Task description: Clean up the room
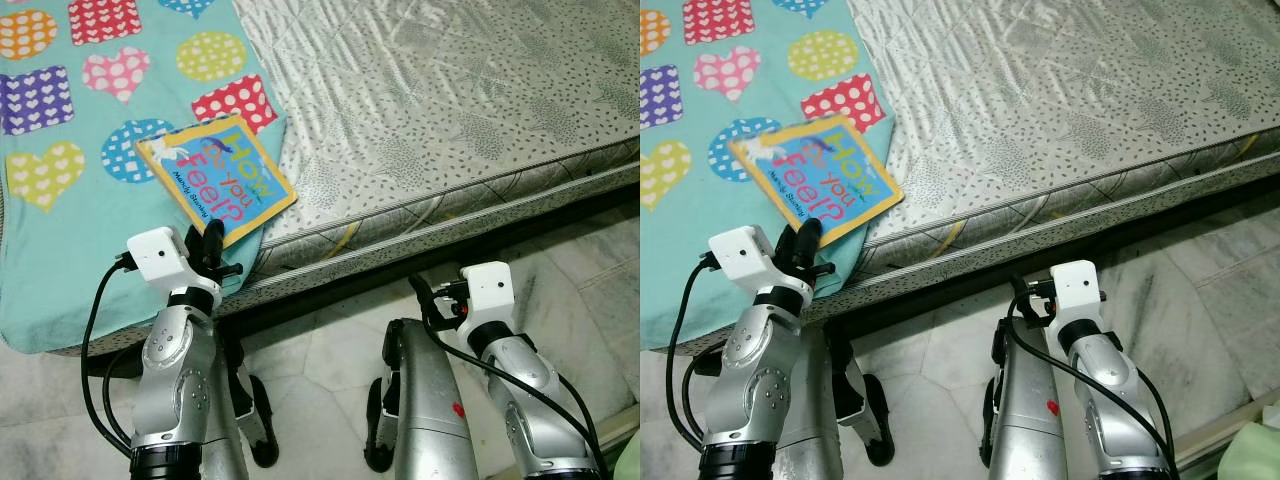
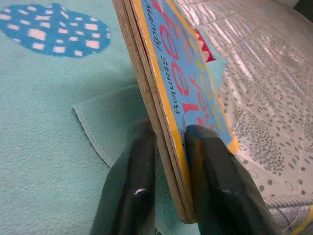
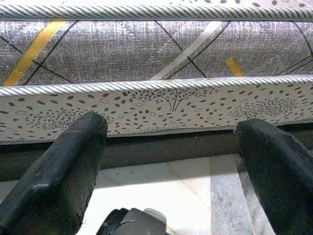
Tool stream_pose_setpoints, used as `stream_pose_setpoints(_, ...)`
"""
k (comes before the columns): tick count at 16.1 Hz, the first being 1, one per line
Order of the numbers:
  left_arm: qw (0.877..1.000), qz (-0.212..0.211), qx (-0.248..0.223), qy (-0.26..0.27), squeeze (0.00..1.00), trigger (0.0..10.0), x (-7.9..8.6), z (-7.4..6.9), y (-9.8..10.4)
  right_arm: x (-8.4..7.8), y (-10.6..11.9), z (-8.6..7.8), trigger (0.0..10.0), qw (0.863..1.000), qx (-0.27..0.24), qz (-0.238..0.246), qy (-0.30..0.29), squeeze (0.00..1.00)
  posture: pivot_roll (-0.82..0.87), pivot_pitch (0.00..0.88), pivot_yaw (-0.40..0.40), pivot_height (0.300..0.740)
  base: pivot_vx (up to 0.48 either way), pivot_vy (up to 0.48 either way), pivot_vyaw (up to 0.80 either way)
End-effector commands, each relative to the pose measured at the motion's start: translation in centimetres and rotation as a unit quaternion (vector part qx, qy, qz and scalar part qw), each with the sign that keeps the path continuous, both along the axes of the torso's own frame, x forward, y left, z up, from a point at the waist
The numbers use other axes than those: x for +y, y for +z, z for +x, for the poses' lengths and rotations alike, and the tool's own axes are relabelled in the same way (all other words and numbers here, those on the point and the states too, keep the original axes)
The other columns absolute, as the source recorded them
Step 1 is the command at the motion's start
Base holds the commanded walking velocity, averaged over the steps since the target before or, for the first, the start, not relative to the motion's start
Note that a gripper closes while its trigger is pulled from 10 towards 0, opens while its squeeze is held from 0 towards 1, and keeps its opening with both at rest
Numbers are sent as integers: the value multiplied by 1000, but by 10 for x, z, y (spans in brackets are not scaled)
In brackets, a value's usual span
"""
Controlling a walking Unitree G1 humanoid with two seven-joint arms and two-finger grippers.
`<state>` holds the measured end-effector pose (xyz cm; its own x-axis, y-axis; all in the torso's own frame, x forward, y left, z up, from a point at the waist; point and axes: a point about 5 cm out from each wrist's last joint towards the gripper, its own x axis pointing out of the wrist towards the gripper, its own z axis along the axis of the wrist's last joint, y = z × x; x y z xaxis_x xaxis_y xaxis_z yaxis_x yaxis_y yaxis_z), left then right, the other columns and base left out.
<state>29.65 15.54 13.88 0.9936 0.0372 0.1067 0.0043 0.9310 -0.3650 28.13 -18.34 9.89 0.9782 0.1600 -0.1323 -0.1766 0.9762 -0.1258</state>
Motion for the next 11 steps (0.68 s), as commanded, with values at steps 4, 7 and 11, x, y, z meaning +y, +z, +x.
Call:
stream_pose_setpoints(4, 1000, -19, -9, 5, 0, 0, 3, 4, 2, -6, -5, -4, 10000, 1000, 7, -12, -16, 0, -149, 287, -27, 552, 0, 0, 0)
stream_pose_setpoints(7, 995, -56, -59, -64, 0, 0, -15, 1, 18, -5, -4, -2, 10000, 1000, 2, -8, -23, 0, -152, 264, -17, 552, 0, 0, 0)
stream_pose_setpoints(11, 992, 23, -80, -93, 0, 0, -21, -18, 24, 9, 8, 1, 10000, 997, -1, 77, -24, 0, -149, 226, -1, 552, 0, 0, 0)
